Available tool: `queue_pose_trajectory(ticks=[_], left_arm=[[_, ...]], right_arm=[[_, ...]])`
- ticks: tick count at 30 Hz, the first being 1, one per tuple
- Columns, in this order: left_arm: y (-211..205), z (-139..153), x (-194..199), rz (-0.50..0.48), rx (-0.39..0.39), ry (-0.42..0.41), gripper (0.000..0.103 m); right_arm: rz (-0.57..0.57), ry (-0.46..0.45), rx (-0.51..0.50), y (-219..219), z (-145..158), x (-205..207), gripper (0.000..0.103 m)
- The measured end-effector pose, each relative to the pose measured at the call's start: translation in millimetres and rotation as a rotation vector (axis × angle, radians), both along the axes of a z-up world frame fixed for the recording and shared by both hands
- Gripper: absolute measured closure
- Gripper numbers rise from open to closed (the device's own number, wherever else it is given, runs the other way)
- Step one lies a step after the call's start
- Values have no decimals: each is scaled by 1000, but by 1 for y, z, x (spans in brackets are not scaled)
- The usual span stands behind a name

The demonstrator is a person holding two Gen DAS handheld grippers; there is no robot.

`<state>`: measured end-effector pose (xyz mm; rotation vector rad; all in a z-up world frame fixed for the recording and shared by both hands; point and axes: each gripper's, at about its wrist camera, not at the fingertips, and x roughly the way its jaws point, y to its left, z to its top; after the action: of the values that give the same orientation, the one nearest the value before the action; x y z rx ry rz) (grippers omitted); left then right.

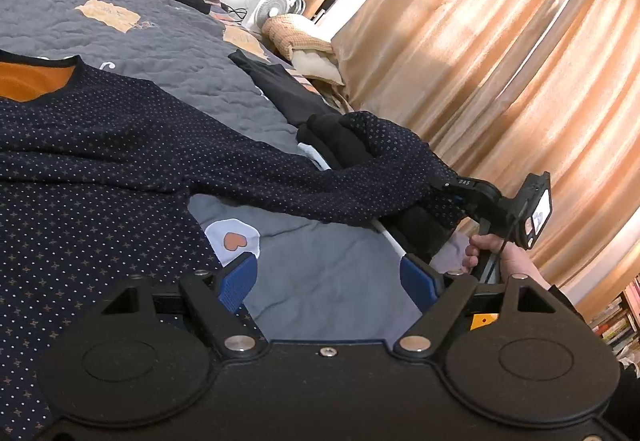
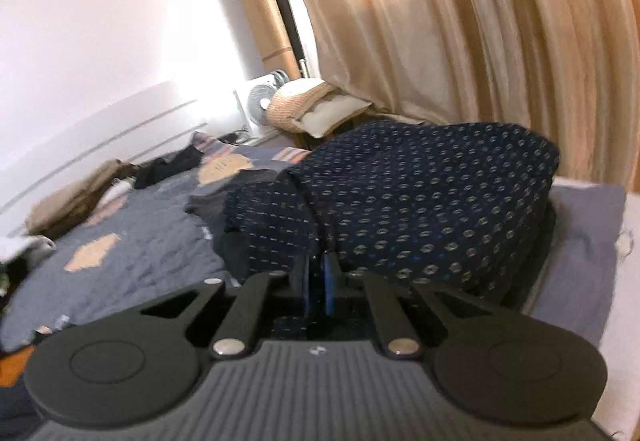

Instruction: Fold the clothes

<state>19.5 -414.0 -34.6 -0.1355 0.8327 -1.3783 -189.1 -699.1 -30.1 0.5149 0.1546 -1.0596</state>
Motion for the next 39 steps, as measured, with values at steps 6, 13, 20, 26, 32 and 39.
queue_pose_trajectory(ticks=[6,13,20,26,32,39], left_arm=[[8,7,7,39,-20,-7,25],[41,22,39,177,-33,-26,25],[91,40,83,349,-43,-55,25],[136,40,123,499,4,-71,24],[158,16,146,548,135,-52,21],[156,-6,155,494,116,33,21]], right_arm=[[78,-93,-48,22,21,15,96],[317,-117,-57,69,36,88,97],[598,-96,-59,126,46,183,97],[906,-75,69,205,27,272,97],[1032,89,199,253,-31,328,92],[1017,86,202,240,-13,309,71]])
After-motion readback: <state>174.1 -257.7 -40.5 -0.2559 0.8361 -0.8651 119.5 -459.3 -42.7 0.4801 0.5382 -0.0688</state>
